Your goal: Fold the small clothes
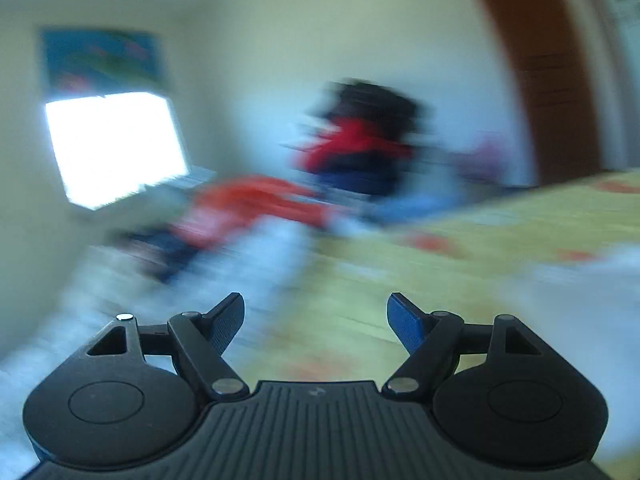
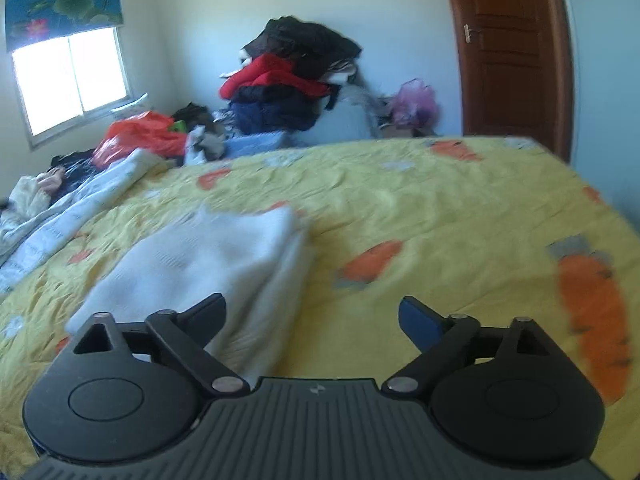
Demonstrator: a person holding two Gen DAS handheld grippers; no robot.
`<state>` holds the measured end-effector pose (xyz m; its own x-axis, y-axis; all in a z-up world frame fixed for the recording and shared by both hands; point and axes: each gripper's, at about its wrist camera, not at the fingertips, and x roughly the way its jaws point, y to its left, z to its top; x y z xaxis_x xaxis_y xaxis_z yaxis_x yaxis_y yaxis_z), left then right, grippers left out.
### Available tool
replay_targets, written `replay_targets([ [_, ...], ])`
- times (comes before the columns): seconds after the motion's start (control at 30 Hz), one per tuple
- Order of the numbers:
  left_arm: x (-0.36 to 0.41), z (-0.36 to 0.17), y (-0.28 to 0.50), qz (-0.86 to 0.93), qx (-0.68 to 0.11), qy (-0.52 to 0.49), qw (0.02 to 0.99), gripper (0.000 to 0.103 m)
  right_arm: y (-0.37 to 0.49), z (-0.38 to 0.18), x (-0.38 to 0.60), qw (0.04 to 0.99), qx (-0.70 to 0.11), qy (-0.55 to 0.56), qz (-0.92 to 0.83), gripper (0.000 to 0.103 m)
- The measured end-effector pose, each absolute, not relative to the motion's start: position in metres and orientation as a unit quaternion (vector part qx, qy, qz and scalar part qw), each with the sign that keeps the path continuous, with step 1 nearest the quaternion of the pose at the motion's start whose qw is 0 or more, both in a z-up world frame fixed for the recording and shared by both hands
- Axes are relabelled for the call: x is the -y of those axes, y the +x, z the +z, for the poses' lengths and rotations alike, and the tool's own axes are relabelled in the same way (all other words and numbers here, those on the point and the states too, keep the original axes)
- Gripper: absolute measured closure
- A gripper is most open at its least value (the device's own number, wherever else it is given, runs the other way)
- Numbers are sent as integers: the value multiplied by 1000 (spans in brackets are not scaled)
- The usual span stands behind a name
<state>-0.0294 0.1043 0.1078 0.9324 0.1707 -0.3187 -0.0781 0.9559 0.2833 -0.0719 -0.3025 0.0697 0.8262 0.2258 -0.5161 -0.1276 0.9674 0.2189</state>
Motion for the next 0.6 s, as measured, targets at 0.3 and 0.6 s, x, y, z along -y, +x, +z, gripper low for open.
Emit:
replay_targets([
  [0.3,3,7,-78,-67,-274,73,957,19,-66,18,244,921,-373,91,61,2],
  [0.6,-9,-14,-58,-38,-337,44,940,5,-78,-4,220,937,-344,47,30,0],
])
